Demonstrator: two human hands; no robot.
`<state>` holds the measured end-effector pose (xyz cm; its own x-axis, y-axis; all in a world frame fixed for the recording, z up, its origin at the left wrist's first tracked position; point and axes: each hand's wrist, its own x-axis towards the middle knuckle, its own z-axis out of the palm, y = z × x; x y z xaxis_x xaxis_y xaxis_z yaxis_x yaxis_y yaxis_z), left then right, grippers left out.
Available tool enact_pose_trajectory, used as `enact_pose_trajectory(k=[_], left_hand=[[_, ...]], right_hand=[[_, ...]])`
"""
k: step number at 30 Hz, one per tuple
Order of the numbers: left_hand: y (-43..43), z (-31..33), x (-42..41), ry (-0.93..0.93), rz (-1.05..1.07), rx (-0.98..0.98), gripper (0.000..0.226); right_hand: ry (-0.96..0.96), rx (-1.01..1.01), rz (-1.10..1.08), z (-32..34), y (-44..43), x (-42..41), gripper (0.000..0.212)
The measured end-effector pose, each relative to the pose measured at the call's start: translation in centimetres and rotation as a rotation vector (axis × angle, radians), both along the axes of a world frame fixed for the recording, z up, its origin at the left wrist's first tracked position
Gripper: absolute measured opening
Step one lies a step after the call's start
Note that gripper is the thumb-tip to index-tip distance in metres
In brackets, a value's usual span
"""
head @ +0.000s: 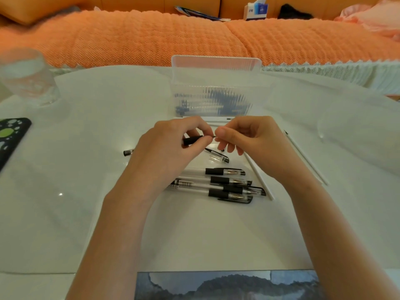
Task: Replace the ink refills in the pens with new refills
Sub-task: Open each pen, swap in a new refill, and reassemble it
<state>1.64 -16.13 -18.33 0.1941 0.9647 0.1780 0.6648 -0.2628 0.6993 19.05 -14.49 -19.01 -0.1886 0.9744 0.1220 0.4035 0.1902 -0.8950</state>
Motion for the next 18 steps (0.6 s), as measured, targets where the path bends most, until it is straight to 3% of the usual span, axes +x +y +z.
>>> enact_pose_trajectory(k=[9,12,18], left_hand=[[0.1,-0.1,0.1,0.062,0.036,-0.002,0.009],[0.2,-0.1,-0.2,0.008,0.052,-0.001,0.009],[0.2,-0.2,-0.7,-0.055,0.081,-0.006,0.007]], right_hand=[[-0.031,0.009,0.035,0.2,-0.1,0.0,0.007],[-0.045,0.032,-0.012,0.2,0.0,0.7,0.006],[-0.326,0.068,-0.192,-0.2,0.4,3.7,0.005]])
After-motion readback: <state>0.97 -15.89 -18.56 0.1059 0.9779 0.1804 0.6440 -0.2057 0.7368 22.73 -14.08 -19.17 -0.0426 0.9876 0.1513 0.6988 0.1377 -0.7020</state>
